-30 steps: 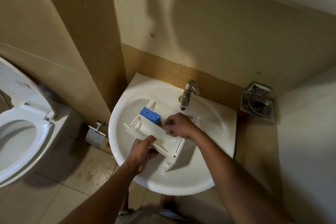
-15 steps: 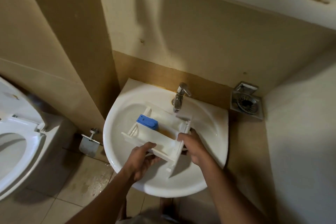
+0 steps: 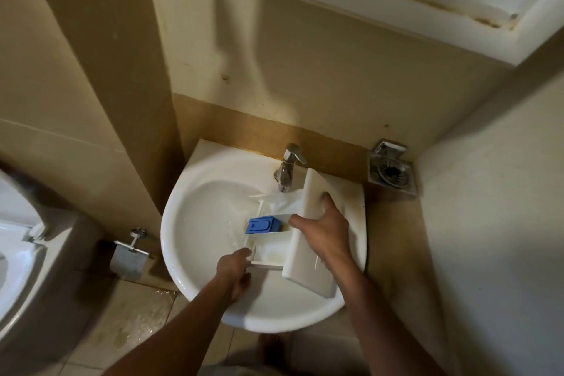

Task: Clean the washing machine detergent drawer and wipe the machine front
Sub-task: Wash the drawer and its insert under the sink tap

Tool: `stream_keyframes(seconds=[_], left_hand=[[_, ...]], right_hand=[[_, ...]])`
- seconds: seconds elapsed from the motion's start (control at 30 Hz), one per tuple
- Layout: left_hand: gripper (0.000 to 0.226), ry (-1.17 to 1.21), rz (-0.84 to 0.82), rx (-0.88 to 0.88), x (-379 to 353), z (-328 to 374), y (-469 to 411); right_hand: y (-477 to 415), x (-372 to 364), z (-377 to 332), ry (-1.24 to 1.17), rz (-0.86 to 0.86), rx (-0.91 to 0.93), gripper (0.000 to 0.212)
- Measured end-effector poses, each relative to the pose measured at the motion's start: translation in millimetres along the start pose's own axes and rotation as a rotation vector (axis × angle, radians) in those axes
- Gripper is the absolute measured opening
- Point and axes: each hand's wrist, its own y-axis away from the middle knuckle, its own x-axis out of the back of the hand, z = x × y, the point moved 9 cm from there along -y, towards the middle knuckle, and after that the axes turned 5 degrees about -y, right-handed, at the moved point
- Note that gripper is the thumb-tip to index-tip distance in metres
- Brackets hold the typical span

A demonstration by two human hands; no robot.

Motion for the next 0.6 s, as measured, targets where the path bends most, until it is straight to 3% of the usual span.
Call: stream_keyframes(seconds=[0.13, 0.2, 0.27, 0.33, 0.5, 0.6], left_hand=[[0.054, -0.229, 0.197, -0.055, 5.7, 6.4, 4.9], [0.051, -0.389, 0.259, -0.169, 7.6, 20.5, 8.8], [0.027, -0.468, 0.185, -0.276, -1.8, 35.9, 10.9], [0.012, -0.398, 0.039, -0.3, -13.7, 46.1, 10.4], [0.02, -0.327, -0.209, -0.224, -42.3, 51.3, 14.3], [0.018, -0.344, -0.248, -0.205, -49.4, 53.5, 18.4]], right_hand=[[8.7, 3.0, -16.5, 0.101, 0.069, 0.045, 0.093], [11.7, 6.8, -24.5, 0.194, 0.108, 0.069, 0.093], [12.6, 10.4, -31.6, 0.278, 0.132, 0.089, 0.094], [12.1, 14.3, -36.3, 0.322, 0.144, 0.098, 0.091], [12.3, 16.3, -36.8, 0.378, 0.151, 0.1, 0.088], [12.7, 15.6, -34.8, 0.422, 0.169, 0.117, 0.089]])
